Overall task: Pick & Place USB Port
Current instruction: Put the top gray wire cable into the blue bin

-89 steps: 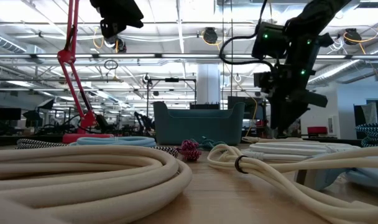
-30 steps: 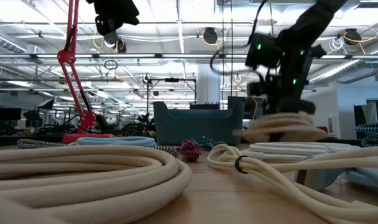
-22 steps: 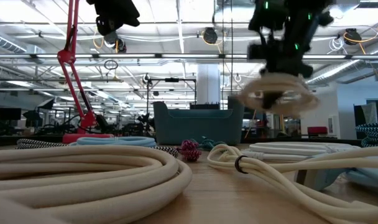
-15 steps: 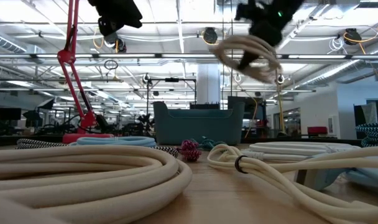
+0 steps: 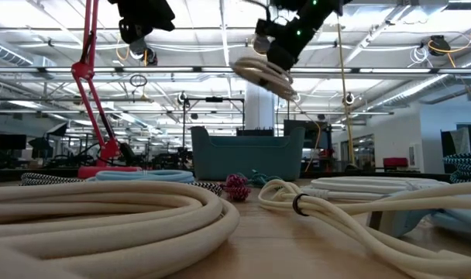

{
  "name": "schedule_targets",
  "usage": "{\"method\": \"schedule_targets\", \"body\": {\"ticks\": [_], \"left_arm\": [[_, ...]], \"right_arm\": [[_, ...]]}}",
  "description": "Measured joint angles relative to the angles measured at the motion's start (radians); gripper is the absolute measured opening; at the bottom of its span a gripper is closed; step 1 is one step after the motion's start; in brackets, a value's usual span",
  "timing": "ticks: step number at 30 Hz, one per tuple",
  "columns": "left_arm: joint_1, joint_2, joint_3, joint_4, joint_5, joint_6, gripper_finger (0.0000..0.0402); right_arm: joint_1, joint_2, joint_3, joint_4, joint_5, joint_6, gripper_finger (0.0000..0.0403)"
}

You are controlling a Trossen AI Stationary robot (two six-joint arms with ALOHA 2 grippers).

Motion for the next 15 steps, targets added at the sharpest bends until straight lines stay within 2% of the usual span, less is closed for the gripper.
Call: {"method": "schedule_targets", "body": {"ticks": [15], "left_arm": [[-0.076,0.0,0.0,-0.001,-0.035,-0.059,0.0076]], "right_arm": [[-0.138,0.159,0.015,0.064,-0.075,-0.069,0.0032]]}}
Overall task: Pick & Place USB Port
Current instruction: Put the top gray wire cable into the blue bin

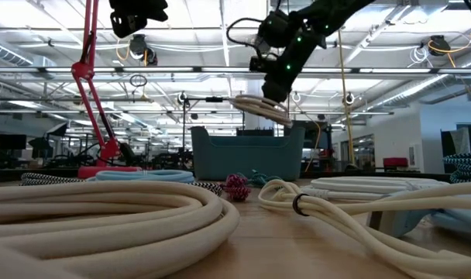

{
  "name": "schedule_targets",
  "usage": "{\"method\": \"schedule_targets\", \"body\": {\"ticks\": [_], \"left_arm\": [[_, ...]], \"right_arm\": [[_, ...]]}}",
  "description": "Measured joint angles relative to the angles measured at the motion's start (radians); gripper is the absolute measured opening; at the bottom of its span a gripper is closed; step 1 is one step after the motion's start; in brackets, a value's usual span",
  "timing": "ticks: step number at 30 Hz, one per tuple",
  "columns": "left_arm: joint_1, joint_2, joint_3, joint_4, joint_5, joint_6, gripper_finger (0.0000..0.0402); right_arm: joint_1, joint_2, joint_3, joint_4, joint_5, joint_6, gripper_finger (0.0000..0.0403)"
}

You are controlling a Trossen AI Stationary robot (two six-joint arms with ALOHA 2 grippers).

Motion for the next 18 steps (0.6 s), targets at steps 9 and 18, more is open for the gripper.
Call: {"method": "schedule_targets", "body": {"ticks": [9,18], "left_arm": [[0.001,0.0,0.0,-0.001,-0.001,-0.004,0.0076],[0.0,0.0,0.0,-0.003,0.0,-0.005,0.0076]], "right_arm": [[-0.045,0.04,0.0,0.038,-0.024,0.0,0.0037],[-0.077,0.069,0.0,0.068,-0.046,-0.003,0.0037]]}}
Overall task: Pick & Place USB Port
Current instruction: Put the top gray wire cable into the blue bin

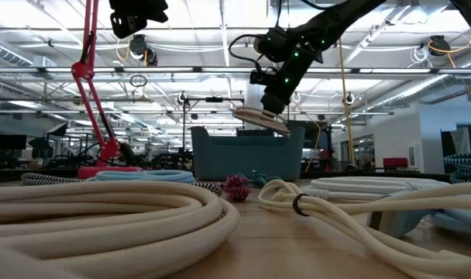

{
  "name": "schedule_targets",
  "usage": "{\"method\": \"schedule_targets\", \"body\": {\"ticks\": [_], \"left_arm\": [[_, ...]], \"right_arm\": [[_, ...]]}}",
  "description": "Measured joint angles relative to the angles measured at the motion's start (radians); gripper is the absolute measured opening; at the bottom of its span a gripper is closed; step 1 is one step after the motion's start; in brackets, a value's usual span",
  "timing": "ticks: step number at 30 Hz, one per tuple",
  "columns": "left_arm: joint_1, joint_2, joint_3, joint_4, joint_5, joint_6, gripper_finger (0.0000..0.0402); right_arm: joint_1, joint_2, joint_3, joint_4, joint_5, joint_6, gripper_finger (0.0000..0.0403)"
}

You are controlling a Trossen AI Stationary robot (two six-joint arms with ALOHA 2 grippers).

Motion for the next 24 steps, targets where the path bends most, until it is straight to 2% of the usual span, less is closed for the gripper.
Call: {"method": "schedule_targets", "body": {"ticks": [24], "left_arm": [[-0.038,0.0,0.0,-0.043,-0.028,-0.067,0.0076]], "right_arm": [[-0.012,0.14,0.0,0.047,-0.026,-0.013,0.0038]]}}
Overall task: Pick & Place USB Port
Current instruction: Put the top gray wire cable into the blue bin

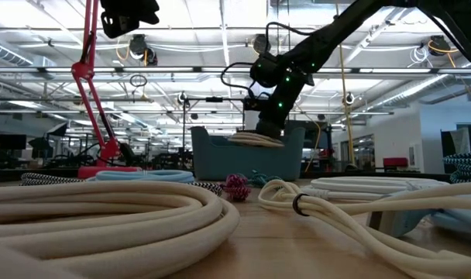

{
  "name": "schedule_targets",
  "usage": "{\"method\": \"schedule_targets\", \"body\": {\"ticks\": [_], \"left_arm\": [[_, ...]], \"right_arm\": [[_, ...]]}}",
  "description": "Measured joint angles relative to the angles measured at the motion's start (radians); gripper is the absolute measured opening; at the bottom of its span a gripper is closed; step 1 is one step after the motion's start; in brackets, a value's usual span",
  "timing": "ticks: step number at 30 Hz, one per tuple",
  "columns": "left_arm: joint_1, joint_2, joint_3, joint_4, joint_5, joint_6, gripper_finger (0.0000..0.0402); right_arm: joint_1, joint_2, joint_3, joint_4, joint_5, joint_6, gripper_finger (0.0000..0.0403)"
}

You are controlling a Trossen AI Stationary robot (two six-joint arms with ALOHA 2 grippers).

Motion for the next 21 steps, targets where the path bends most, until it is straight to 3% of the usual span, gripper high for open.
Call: {"method": "schedule_targets", "body": {"ticks": [21], "left_arm": [[-0.033,0.0,0.0,-0.015,-0.043,-0.033,0.0076]], "right_arm": [[-0.049,-0.001,-0.008,0.03,0.003,-0.003,0.0034]]}}
